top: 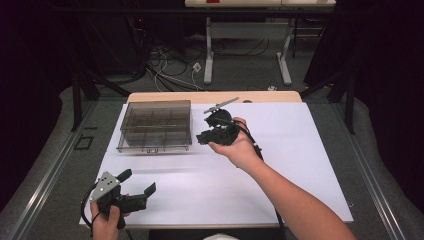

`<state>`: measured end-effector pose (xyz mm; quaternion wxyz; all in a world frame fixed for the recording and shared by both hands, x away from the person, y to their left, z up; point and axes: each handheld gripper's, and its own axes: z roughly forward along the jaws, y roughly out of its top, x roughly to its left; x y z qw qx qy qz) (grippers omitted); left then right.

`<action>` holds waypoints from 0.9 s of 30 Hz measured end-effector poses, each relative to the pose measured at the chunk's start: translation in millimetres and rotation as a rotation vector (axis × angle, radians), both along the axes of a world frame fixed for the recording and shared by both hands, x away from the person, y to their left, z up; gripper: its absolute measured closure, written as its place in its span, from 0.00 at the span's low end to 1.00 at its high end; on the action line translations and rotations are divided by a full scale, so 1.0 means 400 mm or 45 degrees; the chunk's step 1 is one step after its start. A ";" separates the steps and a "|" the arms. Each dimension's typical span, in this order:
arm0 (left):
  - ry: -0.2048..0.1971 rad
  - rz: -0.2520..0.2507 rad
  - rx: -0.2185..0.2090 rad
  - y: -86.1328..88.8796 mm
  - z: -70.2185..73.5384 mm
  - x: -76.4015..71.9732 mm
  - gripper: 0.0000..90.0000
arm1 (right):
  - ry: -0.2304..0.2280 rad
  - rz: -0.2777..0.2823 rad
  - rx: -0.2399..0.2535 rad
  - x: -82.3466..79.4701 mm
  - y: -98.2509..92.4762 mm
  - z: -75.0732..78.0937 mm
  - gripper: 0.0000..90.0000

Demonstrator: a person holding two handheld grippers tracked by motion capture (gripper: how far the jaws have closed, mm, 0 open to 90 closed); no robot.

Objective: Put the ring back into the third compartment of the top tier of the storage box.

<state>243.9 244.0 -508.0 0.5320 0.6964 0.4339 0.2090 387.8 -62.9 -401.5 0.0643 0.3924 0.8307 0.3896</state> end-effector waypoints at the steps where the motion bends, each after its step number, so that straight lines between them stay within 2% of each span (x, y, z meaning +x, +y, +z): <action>1: 0.000 0.000 0.000 0.000 0.000 0.000 0.00 | 0.001 0.000 -0.001 0.003 0.005 0.000 0.83; 27: -0.001 -0.012 0.000 -0.001 0.000 0.000 0.00 | -0.012 -0.020 -0.008 0.031 0.074 -0.021 0.83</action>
